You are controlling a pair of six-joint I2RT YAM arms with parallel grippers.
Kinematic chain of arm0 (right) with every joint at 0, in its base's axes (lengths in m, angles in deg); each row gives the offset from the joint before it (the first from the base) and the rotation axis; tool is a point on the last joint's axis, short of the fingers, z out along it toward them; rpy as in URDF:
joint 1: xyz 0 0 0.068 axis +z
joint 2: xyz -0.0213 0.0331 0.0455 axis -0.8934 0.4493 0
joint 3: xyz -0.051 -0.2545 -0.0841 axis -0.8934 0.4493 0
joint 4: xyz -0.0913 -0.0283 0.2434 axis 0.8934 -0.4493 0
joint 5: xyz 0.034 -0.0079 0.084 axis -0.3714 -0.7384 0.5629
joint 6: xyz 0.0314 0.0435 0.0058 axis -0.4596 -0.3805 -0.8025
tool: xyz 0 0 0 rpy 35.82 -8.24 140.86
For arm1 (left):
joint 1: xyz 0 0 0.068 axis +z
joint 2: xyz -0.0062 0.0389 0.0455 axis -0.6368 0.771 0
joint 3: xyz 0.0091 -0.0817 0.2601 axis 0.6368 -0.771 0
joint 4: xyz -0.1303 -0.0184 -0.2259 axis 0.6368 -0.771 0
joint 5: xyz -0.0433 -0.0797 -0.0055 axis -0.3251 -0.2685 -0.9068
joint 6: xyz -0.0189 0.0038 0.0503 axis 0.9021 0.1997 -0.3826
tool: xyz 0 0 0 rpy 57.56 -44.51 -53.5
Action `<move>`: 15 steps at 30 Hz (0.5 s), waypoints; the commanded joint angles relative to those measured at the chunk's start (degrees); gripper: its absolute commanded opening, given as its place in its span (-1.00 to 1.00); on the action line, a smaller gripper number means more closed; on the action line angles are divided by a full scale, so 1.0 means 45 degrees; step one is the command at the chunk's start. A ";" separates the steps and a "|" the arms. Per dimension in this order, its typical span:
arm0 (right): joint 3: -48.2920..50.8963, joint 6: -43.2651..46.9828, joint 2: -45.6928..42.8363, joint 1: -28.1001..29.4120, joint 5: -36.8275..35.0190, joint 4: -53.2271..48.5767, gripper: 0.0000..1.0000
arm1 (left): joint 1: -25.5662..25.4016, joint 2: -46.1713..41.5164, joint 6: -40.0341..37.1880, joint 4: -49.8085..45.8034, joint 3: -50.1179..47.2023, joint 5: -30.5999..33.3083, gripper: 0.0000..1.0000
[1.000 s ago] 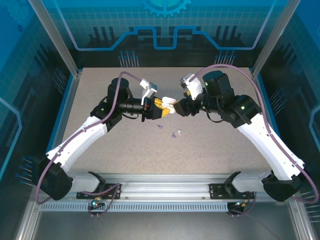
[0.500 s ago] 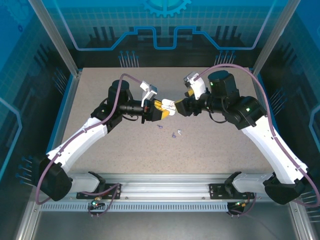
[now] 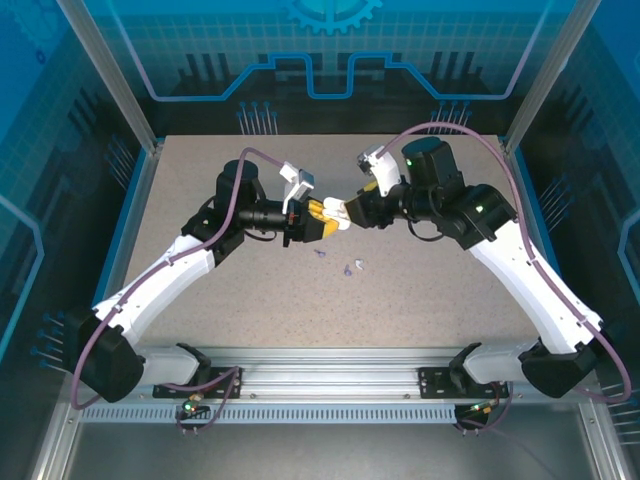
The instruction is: Insert wireless bluetooth earbuds into charging case
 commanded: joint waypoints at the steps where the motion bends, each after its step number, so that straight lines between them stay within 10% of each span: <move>1: -0.0581 -0.0053 0.0253 0.0109 0.0234 -0.0342 -0.22 | -0.0088 -0.0272 -0.0388 -0.0011 0.0096 0.0102 -0.90; 15: -0.0809 0.0354 0.0516 0.0337 -0.0162 -0.1068 -0.40 | -0.0061 -0.0311 -0.0256 0.0058 0.0154 0.0947 -0.90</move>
